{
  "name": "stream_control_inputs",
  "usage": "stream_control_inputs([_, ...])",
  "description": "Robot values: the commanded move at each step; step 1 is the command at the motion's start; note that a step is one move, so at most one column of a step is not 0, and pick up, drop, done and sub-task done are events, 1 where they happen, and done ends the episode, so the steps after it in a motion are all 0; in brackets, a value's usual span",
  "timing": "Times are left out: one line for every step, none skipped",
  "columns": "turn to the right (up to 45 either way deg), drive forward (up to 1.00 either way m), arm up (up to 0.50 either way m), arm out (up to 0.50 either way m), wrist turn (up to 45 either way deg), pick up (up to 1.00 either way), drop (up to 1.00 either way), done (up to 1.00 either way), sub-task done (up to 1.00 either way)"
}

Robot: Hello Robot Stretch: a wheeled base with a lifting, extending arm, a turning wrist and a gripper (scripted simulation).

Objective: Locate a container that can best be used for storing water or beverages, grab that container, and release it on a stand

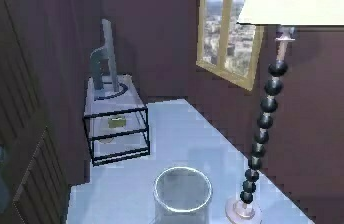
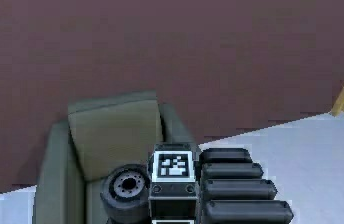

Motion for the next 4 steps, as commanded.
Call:
stream_control_inputs([0.0, 1.00, 0.00, 0.00, 0.0, 0.00, 0.00, 0.00, 0.00])
stream_control_inputs([0.0, 0.40, 0.00, 0.00, 0.0, 0.00, 0.00, 0.00, 0.00])
stream_control_inputs([24.0, 0.00, 0.00, 0.00, 0.0, 0.00, 0.00, 0.00, 0.00])
stream_control_inputs([0.0, 0.60, 0.00, 0.00, 0.0, 0.00, 0.00, 0.00, 0.00])
